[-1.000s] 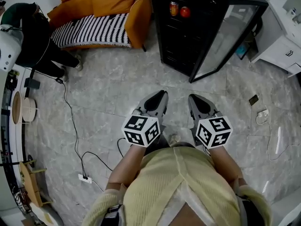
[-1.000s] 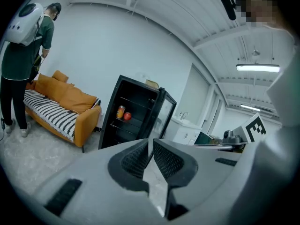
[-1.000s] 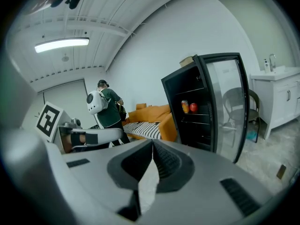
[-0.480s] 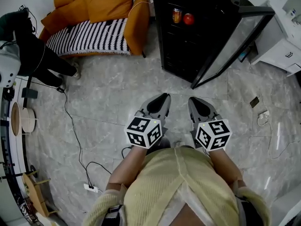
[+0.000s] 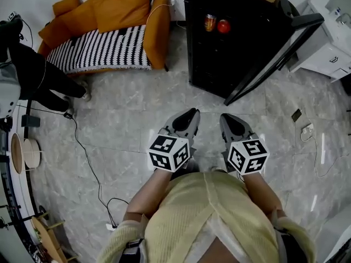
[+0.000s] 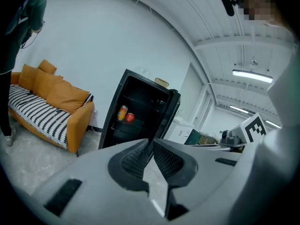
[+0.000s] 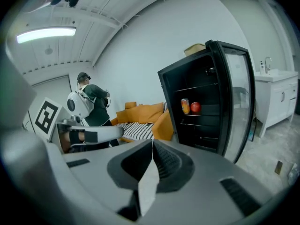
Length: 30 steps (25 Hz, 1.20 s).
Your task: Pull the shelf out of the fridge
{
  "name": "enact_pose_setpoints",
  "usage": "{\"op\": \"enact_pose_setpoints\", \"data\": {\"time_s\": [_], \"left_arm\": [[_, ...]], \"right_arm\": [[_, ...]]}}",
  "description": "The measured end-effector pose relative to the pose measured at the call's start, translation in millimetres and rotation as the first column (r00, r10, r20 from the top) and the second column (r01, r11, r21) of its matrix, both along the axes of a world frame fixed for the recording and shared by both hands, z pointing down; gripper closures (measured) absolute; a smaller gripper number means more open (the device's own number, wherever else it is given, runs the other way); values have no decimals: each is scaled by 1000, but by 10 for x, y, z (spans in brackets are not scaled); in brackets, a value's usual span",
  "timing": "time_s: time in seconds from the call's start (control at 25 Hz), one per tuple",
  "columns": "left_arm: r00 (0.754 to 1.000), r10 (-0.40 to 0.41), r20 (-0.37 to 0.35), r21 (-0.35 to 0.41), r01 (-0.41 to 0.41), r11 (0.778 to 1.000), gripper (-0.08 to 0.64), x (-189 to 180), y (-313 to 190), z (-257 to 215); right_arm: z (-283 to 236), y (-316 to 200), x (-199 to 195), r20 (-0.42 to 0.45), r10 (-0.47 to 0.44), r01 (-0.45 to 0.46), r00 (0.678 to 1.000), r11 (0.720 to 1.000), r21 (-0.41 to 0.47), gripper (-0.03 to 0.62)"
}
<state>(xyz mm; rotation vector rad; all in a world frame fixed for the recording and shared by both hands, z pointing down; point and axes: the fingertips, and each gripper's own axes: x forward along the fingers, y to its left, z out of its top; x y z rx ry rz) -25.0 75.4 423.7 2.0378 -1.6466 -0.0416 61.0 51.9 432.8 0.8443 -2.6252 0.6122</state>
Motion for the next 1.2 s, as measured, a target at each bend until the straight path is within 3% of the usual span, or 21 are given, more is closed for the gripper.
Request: {"op": "enact_pose_setpoints", "data": {"time_s": [0.64,1.2], "left_arm": [[989,144,-14,-1,-144,990,511,-562,-209,117],[986,161,-40,51,-158,986,511,-623,-665,39]], "right_arm": [[23,-159,-521,-26,164,-163,986,986,29,563],[-44,-550,-533,-55,242,-236,969,966,105,563]]}}
